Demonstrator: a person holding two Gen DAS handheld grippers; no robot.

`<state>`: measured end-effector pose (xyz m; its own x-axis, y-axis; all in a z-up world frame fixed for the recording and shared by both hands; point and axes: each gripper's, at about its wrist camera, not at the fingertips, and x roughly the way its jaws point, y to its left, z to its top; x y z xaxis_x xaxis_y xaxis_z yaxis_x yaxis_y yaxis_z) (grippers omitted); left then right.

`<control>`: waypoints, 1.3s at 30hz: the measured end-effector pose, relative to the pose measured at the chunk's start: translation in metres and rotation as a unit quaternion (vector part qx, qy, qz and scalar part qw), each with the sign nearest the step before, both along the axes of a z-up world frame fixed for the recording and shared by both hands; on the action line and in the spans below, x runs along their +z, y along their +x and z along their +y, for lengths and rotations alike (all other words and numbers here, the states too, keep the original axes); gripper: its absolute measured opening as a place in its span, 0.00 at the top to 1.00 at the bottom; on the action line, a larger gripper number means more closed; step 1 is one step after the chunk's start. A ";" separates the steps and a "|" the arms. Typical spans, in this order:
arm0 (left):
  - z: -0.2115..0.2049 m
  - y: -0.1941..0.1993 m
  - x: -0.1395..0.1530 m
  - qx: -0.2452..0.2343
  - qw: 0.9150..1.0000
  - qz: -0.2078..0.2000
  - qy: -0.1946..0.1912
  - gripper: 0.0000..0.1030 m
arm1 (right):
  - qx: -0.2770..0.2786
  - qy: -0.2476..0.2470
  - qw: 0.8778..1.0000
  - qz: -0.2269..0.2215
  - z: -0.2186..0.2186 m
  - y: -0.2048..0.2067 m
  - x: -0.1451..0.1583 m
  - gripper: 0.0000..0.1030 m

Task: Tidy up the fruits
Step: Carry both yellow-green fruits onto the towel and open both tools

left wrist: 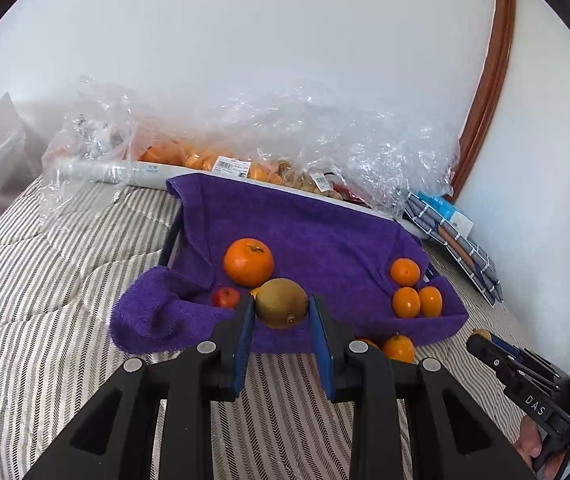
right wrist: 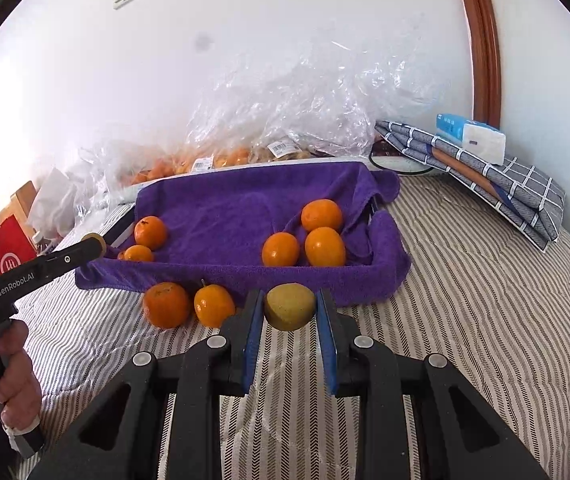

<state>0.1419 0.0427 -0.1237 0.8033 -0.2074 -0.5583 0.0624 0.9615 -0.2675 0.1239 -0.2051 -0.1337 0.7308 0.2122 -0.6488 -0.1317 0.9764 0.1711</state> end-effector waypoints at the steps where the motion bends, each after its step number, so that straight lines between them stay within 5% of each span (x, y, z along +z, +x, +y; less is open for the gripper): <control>1: 0.001 -0.001 0.001 0.002 1.000 -0.002 0.000 0.74 | -0.002 0.001 1.000 -0.001 -0.001 0.000 0.000 0.74; 7: 0.004 -0.010 0.016 0.035 0.999 -0.034 0.023 0.74 | -0.018 -0.008 1.000 -0.005 -0.007 0.006 0.006 0.74; 12: 0.006 -0.003 0.037 0.019 0.999 -0.034 -0.011 0.74 | -0.003 -0.013 1.000 -0.018 -0.005 0.017 0.028 0.74; 18: 0.000 0.025 0.062 0.039 0.997 -0.060 0.001 0.74 | 0.013 -0.010 0.999 -0.049 0.003 0.041 0.057 0.74; 27: 0.013 0.066 0.024 0.080 0.996 -0.013 -0.030 0.74 | 0.022 0.004 0.999 -0.035 0.017 0.097 0.043 0.74; 39: 0.010 0.077 -0.001 0.068 0.997 0.017 -0.029 0.74 | 0.020 0.030 0.999 0.026 0.003 0.111 0.003 0.74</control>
